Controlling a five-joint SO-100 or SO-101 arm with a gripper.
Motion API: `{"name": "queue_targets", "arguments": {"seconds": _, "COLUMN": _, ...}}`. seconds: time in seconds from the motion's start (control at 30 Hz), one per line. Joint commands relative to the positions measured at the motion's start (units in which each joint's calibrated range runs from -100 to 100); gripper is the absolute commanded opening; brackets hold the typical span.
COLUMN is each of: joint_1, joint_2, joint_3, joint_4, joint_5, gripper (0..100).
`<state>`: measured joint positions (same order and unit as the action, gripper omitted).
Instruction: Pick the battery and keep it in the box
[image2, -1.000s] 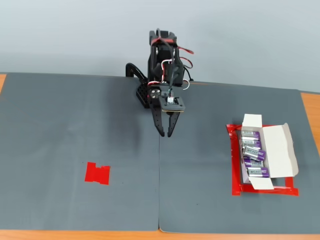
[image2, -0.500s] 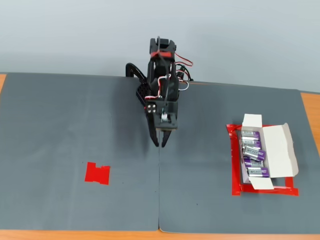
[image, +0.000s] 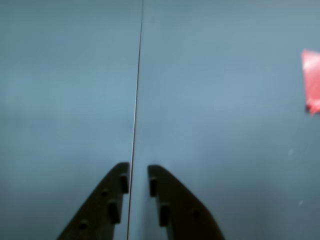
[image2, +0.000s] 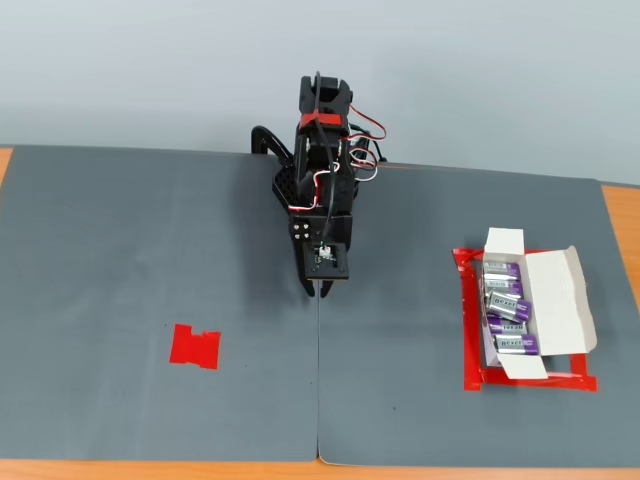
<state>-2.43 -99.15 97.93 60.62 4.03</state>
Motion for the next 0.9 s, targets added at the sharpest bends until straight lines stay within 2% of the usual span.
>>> {"name": "queue_targets", "arguments": {"seconds": 0.0, "joint_1": 0.23, "joint_2": -0.51, "joint_3": -2.82, "joint_4": 6.56, "joint_5": -0.1, "gripper": 4}}
{"name": "queue_targets", "arguments": {"seconds": 0.13, "joint_1": -0.14, "joint_2": -0.51, "joint_3": -4.99, "joint_4": 14.29, "joint_5": -0.98, "gripper": 4}}
{"name": "queue_targets", "arguments": {"seconds": 0.87, "joint_1": 0.31, "joint_2": -0.17, "joint_3": -5.35, "joint_4": 14.2, "joint_5": -1.71, "gripper": 4}}
